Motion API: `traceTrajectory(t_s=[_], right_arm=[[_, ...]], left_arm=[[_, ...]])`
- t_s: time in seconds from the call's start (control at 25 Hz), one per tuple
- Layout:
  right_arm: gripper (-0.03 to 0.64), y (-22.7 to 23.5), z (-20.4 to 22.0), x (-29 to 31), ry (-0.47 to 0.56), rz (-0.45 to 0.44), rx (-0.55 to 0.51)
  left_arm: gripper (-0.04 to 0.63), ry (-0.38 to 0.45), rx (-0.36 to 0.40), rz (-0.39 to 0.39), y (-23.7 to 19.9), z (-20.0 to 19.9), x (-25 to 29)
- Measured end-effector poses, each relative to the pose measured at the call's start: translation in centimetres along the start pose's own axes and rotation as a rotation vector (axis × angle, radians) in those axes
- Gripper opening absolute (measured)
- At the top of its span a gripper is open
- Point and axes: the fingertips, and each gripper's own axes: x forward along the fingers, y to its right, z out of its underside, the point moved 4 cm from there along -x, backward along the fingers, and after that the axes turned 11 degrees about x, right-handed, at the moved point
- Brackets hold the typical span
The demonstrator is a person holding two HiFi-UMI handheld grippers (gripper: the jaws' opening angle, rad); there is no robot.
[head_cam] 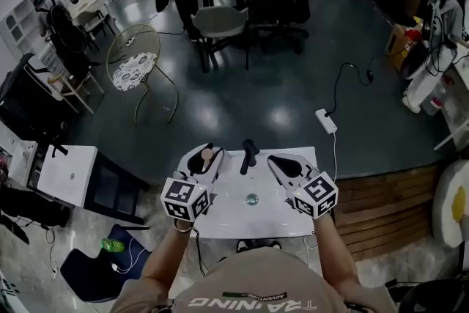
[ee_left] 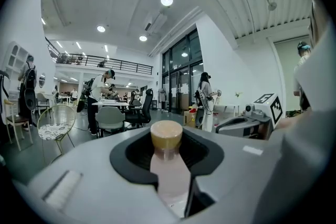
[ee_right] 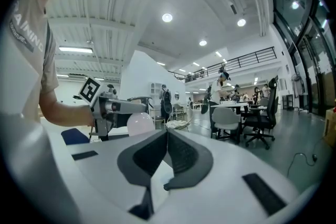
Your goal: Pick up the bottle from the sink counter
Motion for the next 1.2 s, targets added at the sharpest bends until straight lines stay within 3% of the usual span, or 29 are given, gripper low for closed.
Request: traceTrajectory(t_s=[0.72,1.2], right_arm=[[0.011,0.3,-0.3,-0.4,0.016,0.091,0.033],[0.011,-0.3,2.3,-0.6,-0.017,0.043,0.078]], left_arm=[[0.126,-0.039,0.008,0.007,0.9,2.3,-1.6],[0.126,-0.048,-0.049,-0.006,2.2,4.5,-3.2]])
